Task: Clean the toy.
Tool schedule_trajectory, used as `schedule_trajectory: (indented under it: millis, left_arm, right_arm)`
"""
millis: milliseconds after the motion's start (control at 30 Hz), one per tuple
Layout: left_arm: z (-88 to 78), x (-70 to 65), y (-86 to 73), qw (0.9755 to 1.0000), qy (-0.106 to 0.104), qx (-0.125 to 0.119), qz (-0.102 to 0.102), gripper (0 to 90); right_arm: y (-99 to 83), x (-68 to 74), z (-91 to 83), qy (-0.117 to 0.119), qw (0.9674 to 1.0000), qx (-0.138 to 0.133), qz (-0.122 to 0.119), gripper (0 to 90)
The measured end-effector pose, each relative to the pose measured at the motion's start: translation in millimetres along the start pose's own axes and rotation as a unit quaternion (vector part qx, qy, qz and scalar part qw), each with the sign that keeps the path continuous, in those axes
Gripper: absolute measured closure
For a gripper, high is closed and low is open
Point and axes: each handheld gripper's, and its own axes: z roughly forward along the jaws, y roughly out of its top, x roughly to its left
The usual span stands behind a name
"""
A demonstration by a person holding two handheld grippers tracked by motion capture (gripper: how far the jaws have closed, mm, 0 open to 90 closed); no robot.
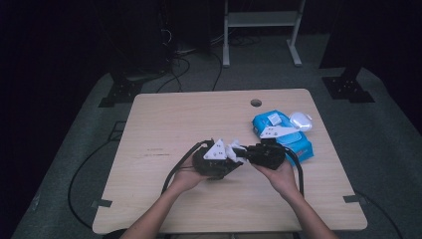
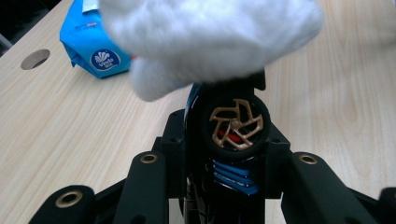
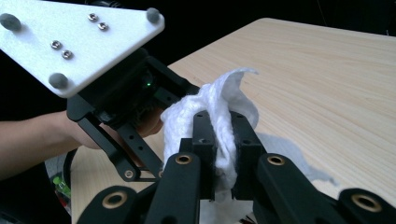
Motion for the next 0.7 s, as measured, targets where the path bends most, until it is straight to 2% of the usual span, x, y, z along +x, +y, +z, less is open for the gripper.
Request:
schedule_trajectory:
  millis: [67,200,267,367,467,600,667,700]
  left_arm:
    - [-1.9,1.5,-1.1,0.9999,0.001,-0.006,-0.008,63.0]
    - [-3.7,4.2,-1.9,0.9999,0.003,-0.009,-0.013,63.0]
    - [-3.8,5.1,-2.0,0.9998,0.002,-0.011,-0.014,63.1]
    - [-2.1,4.8,-1.9,0.9999,0.002,-0.008,-0.014,63.1]
    - [-0.6,4.9,-1.6,0.9998,0.0,-0.01,-0.018,63.1]
    - [0.7,4.8,0.5,0.9996,-0.002,-0.016,-0.021,63.2]
    - [-0.2,5.0,1.6,0.9995,-0.003,-0.019,-0.023,63.3]
    - [-0.8,5.1,1.7,0.9996,0.0,-0.02,-0.021,63.3]
  right_arm:
    - [-1.4,-4.8,-2.5,-0.005,1.0,-0.004,0.007,82.2]
    - [-10.3,-20.2,-8.9,-0.009,0.999,-0.02,0.04,82.2]
    - [-13.8,-24.2,-9.8,-0.024,0.9987,-0.015,0.042,82.3]
    - [-17.3,-27.8,-10.4,-0.025,0.9982,-0.014,0.052,82.2]
    - [-13.3,-20.3,-9.6,-0.022,0.9986,-0.022,0.042,82.3]
    - [-3.7,-4.6,-6.2,-0.001,0.9993,-0.034,0.014,82.3]
    - [-1.4,0.8,-4.2,-0.009,0.9994,-0.032,-0.004,82.3]
    - [-1.6,0.3,-4.4,-0.01,0.9994,-0.032,-0.005,82.2]
